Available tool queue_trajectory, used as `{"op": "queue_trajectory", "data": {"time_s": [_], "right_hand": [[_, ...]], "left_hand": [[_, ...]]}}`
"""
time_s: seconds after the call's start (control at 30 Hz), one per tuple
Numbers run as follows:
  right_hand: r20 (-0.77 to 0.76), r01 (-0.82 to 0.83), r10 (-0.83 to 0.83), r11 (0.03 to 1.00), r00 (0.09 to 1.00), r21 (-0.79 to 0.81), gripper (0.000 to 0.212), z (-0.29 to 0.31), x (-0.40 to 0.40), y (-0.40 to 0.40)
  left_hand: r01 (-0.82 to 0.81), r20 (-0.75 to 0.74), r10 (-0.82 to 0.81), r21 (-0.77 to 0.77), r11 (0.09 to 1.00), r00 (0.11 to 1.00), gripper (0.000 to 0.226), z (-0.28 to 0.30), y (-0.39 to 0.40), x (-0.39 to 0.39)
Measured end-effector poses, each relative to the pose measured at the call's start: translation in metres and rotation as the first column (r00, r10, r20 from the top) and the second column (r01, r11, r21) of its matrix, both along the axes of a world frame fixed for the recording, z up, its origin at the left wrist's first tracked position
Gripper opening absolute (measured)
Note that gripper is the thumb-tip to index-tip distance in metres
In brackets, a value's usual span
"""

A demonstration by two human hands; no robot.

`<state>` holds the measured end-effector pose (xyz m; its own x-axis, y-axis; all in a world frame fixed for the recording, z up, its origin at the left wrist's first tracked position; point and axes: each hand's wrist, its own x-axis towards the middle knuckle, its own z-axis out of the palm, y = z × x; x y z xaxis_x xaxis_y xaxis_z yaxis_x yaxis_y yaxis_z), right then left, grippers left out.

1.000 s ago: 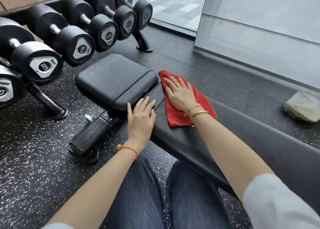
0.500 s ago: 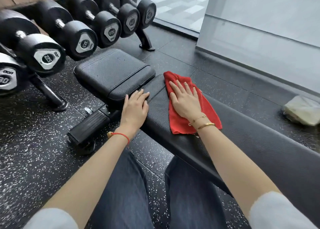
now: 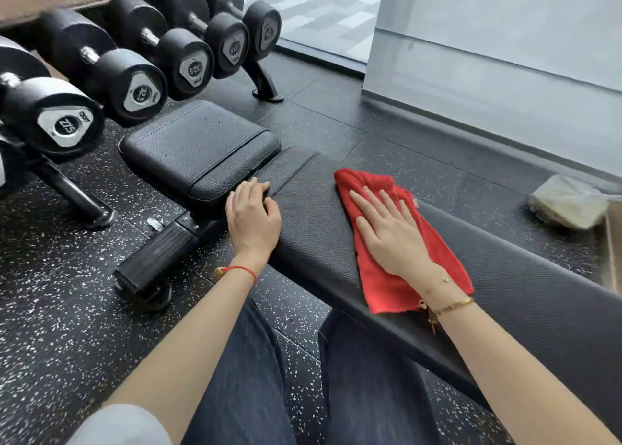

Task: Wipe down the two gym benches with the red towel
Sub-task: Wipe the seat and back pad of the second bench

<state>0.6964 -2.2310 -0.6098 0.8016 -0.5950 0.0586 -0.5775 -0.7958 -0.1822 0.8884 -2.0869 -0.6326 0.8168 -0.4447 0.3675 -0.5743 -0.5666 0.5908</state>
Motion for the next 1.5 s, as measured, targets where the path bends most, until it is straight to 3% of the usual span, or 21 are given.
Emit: {"op": "queue_trajectory", "data": {"time_s": [0.13, 0.3, 0.5, 0.6, 0.77, 0.9, 1.1, 1.23, 1.37, 1.5], "right_hand": [[0.001, 0.108, -0.108, 0.993, 0.994, 0.042, 0.051, 0.005, 0.049, -0.009], [-0.02, -0.117, 0.117, 0.993, 0.993, 0.021, 0.052, 0.006, 0.075, 0.032], [-0.018, -0.324, 0.324, 0.946, 0.946, 0.018, 0.052, 0.002, 0.014, 0.033], [-0.001, -0.241, 0.242, 0.969, 0.97, 0.048, 0.049, 0.004, 0.023, 0.002], [-0.012, -0.086, 0.087, 0.994, 0.996, 0.071, 0.05, 0.007, 0.11, -0.02], [-0.017, -0.145, 0.147, 0.986, 0.989, 0.08, 0.051, 0.01, 0.139, 0.008], [0.007, -0.334, 0.334, 0.943, 0.943, -0.013, 0.051, 0.002, 0.068, 0.041], [0.018, -0.219, 0.219, 0.975, 0.976, 0.029, 0.05, 0.0, 0.049, 0.009], [-0.006, -0.087, 0.088, 0.992, 0.996, 0.095, 0.05, 0.007, 0.101, -0.021], [-0.01, -0.161, 0.164, 0.978, 0.986, 0.136, 0.05, 0.013, 0.148, -0.004]], "left_hand": [[-0.034, 0.012, 0.034, -0.041, 0.999, 0.999, 0.032, -0.003, -0.001, -0.003], [-0.02, 0.011, 0.021, -0.05, 0.999, 1.0, 0.039, -0.005, 0.0, -0.002], [-0.031, 0.026, 0.032, -0.055, 0.998, 0.999, 0.044, -0.004, 0.0, -0.001], [-0.042, 0.027, 0.043, -0.054, 0.998, 0.999, 0.043, -0.005, -0.001, -0.002], [-0.052, 0.023, 0.053, -0.051, 0.997, 0.998, 0.041, -0.004, -0.001, -0.002], [-0.048, 0.02, 0.049, -0.035, 0.998, 0.999, 0.041, -0.003, -0.001, -0.002], [-0.049, 0.022, 0.049, -0.008, 0.999, 0.999, 0.037, -0.006, -0.001, 0.0], [-0.04, 0.025, 0.041, -0.03, 0.999, 0.999, 0.04, -0.004, 0.0, -0.002], [-0.049, 0.026, 0.05, -0.03, 0.998, 0.998, 0.038, -0.005, 0.0, -0.003], [-0.043, 0.017, 0.043, -0.025, 0.999, 0.999, 0.037, -0.004, 0.0, -0.002]]}}
